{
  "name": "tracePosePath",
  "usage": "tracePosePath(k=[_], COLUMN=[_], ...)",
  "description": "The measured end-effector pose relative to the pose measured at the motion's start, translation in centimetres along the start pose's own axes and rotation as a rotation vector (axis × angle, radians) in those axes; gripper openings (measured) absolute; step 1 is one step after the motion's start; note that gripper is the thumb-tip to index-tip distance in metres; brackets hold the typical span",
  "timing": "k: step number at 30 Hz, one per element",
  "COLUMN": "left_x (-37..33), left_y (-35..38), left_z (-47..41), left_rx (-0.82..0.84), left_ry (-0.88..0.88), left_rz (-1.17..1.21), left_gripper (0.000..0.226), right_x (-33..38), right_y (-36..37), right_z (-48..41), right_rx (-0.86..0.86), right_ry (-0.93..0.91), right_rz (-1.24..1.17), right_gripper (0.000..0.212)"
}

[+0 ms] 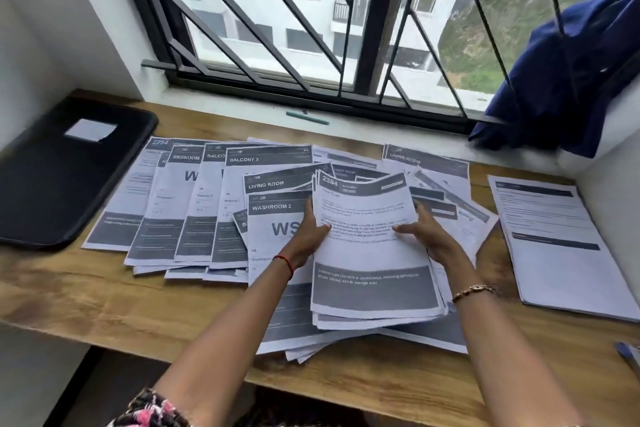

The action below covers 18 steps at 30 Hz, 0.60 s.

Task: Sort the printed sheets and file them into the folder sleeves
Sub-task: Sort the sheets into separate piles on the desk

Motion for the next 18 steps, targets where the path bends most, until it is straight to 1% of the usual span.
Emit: tracePosePath(k=[4,7,9,12,14,15,16,18], left_x=[0.5,0.7,0.9,1.3,1.5,1.5,1.3,0.9], left_y=[-0.3,-0.2,-0.1,0.0,0.0,0.1,0.1,0.4], left_z=[0.5,0.5,0.5,0.3,0.2,0.2,0.2,0.3], left_rx=[-0.028,-0.031,-0.037,-0.053,-0.077,-0.097,-0.123,-0.148], left_ry=[0.026,0.042,0.038,0.031,0.030,0.041,0.055,0.092], left_rz=[-0.009,-0.017,-0.018,-0.017,-0.032,-0.051,-0.079,-0.117], left_gripper=[0.066,0.064,0.063,0.060,0.057,0.057,0.058,0.061], right_x=[-0.6,-0.9,-0.9,-1.2,-1.6,-1.8,-2.0,-2.6], right_y=[0.7,0.9,1.0,0.8,0.8,0.7,0.6,0.3], right_z=[0.3,0.9,1.4,1.3,0.9,0.7,0.7,0.7], right_rx=[-0.054,-0.028,-0.001,0.041,0.049,0.040,0.021,-0.038], right_ry=[-0.027,-0.014,-0.006,-0.005,-0.026,-0.031,-0.019,-0.001], right_rz=[0.072,0.113,0.166,0.185,0.243,0.250,0.219,0.172], right_gripper=[0.068,0.066,0.071,0.084,0.090,0.090,0.084,0.067])
Point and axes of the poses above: each hand's wrist, its own z-axis away from the middle knuckle, its own y-axis out of the palm, x = y × z, the point moved 5 cm from there along -z, towards the middle knuckle, and after that the axes turned 12 degrees about y, right-handed, at the moved point
